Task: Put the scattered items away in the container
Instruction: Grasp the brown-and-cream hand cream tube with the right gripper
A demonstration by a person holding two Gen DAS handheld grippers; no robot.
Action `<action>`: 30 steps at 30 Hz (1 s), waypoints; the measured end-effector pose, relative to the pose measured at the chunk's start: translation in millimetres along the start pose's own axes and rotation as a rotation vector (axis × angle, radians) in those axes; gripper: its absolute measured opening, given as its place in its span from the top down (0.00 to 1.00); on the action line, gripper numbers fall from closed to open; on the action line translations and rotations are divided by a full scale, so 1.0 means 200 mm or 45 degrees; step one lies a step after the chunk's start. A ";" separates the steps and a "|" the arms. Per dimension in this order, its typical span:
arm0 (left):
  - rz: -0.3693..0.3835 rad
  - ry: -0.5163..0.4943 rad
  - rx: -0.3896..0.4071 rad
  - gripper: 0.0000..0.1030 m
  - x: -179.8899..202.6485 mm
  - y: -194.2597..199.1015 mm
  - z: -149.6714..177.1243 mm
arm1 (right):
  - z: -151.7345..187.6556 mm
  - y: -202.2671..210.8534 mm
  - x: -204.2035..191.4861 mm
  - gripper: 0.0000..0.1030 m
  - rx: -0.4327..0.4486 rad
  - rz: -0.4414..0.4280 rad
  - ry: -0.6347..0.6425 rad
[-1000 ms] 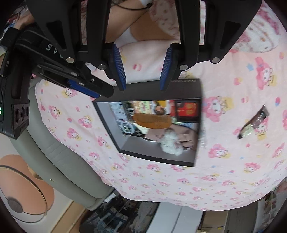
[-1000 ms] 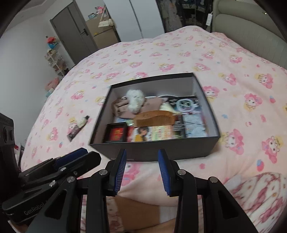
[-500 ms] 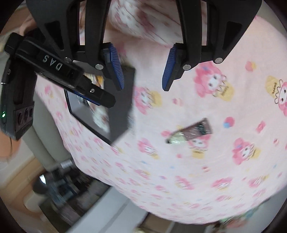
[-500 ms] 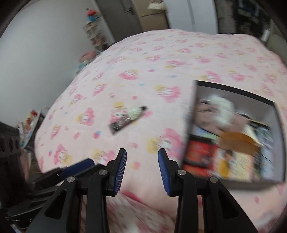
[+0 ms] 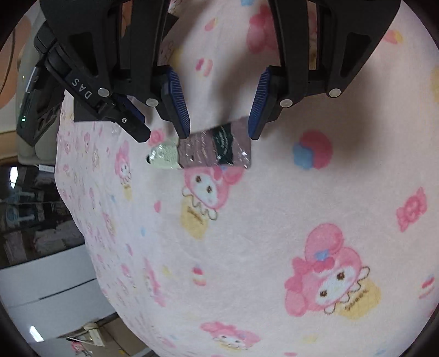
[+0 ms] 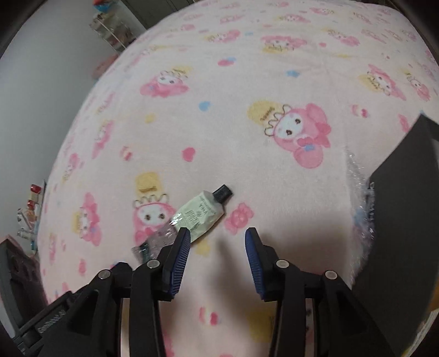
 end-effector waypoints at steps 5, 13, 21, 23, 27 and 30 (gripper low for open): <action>0.047 0.077 -0.112 0.56 -0.07 -0.14 -0.04 | -0.05 -0.12 0.06 0.52 -0.009 -0.031 -0.065; 0.133 0.086 -0.120 0.62 -0.09 -0.14 -0.06 | -0.09 -0.20 0.02 0.65 0.008 -0.217 -0.032; 0.300 -0.056 -0.090 0.62 0.01 0.20 0.13 | 0.04 0.27 -0.01 0.71 0.150 -0.207 0.054; 0.359 -0.137 -0.101 0.62 0.07 0.30 0.24 | 0.11 0.46 0.01 0.71 0.215 -0.198 0.059; 0.433 -0.292 -0.189 0.60 0.19 0.42 0.51 | 0.39 0.85 0.10 0.71 0.327 -0.154 0.048; 0.472 -0.460 -0.324 0.60 0.27 0.41 0.75 | 0.64 1.06 0.23 0.71 0.367 -0.095 0.000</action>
Point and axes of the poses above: each gripper's, at about its wrist camera, not at the fingertips, and y roughly against the way its jaws point, x to its right, z to its underside, the point moved 1 cm from there along -y, roughly the way its jaws point, and after that the axes turned 13 degrees about y, right-handed, at the moved point
